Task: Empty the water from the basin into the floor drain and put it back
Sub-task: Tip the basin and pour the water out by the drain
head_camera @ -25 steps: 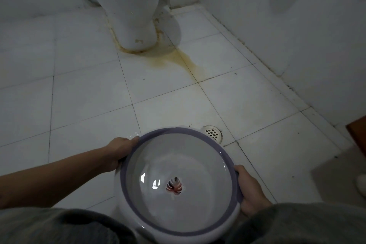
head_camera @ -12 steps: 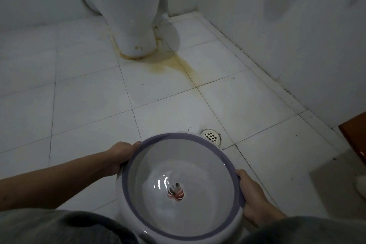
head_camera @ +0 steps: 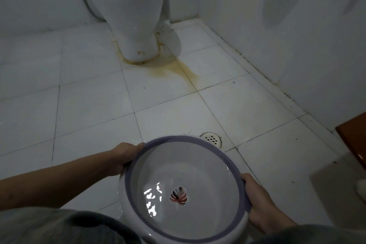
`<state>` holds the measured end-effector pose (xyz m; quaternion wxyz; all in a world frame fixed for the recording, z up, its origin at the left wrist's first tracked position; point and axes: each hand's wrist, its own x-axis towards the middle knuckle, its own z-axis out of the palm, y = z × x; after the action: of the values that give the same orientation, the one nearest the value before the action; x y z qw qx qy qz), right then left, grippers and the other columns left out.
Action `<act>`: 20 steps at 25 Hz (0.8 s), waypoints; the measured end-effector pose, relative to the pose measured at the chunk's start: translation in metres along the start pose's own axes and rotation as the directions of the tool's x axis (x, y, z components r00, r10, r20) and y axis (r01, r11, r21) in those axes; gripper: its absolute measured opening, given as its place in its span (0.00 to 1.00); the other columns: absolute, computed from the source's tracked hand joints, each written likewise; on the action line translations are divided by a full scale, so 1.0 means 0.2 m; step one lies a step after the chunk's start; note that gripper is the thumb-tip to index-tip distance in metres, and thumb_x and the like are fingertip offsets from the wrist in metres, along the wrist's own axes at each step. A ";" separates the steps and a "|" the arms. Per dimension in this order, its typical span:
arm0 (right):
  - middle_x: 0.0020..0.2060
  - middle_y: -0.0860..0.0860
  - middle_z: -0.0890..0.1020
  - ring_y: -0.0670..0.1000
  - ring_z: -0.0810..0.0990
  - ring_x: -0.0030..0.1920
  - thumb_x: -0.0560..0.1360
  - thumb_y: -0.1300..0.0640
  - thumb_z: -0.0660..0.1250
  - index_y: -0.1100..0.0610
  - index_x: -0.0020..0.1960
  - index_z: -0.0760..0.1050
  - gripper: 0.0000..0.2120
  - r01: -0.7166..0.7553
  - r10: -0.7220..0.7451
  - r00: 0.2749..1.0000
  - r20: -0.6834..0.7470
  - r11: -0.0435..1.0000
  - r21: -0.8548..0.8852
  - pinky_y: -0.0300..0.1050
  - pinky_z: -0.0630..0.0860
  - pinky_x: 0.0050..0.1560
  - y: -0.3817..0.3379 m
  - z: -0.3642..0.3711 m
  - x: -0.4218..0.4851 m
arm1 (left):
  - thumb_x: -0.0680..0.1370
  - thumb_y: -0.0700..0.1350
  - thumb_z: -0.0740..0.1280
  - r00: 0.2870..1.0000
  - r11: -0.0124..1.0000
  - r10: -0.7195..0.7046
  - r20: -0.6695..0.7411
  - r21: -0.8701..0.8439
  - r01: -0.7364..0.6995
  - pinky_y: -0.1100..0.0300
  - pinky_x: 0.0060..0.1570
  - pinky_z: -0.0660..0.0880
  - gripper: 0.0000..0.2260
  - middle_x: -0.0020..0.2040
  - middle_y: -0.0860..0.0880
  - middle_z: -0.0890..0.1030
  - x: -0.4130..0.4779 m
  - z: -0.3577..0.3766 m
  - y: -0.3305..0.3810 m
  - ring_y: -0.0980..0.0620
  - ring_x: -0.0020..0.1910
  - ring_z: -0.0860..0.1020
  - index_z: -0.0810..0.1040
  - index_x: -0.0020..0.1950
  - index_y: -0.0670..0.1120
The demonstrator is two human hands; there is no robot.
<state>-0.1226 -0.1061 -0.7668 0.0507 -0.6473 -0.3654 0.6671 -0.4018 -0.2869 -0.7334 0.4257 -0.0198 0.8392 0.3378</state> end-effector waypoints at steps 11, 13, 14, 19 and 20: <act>0.39 0.60 0.83 0.60 0.79 0.37 0.77 0.56 0.63 0.64 0.47 0.80 0.12 -0.001 0.001 1.000 0.007 0.999 0.036 0.49 0.76 0.38 -0.03 -0.03 -0.04 | 0.79 0.52 0.66 1.000 1.000 0.011 0.010 -0.001 -0.011 0.47 0.51 0.79 0.23 0.55 0.35 0.82 -0.07 0.00 0.06 0.35 0.53 0.81 0.78 0.58 0.31; 0.39 0.60 0.83 0.60 0.79 0.37 0.77 0.56 0.62 0.63 0.46 0.80 0.12 0.003 -0.004 1.000 0.010 1.000 0.025 0.49 0.76 0.38 -0.04 -0.04 -0.05 | 0.79 0.52 0.66 1.000 1.000 0.010 0.010 -0.001 -0.010 0.47 0.50 0.79 0.23 0.55 0.35 0.82 -0.09 0.00 0.06 0.36 0.52 0.81 0.78 0.58 0.31; 0.37 0.60 0.83 0.60 0.79 0.36 0.77 0.56 0.62 0.63 0.46 0.79 0.11 0.005 -0.005 1.000 0.014 1.000 0.019 0.49 0.76 0.38 -0.05 -0.04 -0.05 | 0.79 0.52 0.66 1.000 1.000 0.008 0.014 -0.002 -0.008 0.47 0.49 0.79 0.23 0.54 0.35 0.83 -0.09 0.00 0.06 0.36 0.51 0.81 0.78 0.58 0.31; 0.39 0.60 0.83 0.59 0.79 0.36 0.78 0.57 0.61 0.63 0.48 0.80 0.11 0.037 -0.037 0.999 0.021 0.999 0.013 0.47 0.76 0.36 -0.09 -0.07 -0.08 | 0.80 0.52 0.64 0.999 1.000 0.003 0.037 0.012 -0.003 0.45 0.52 0.79 0.22 0.55 0.35 0.82 -0.12 0.01 0.06 0.35 0.54 0.81 0.77 0.59 0.31; 0.39 0.60 0.83 0.60 0.79 0.36 0.78 0.57 0.61 0.63 0.48 0.80 0.12 0.043 -0.044 0.999 0.023 0.999 0.014 0.47 0.76 0.36 -0.10 -0.08 -0.08 | 0.80 0.52 0.64 0.999 1.000 0.006 0.041 0.008 -0.006 0.46 0.52 0.79 0.22 0.55 0.35 0.82 -0.13 0.01 0.06 0.35 0.53 0.81 0.77 0.59 0.31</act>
<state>-0.1134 -0.0939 -0.7402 0.0653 -0.6311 -0.3754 0.6757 -0.3880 -0.2825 -0.7081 0.4419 -0.0085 0.8318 0.3359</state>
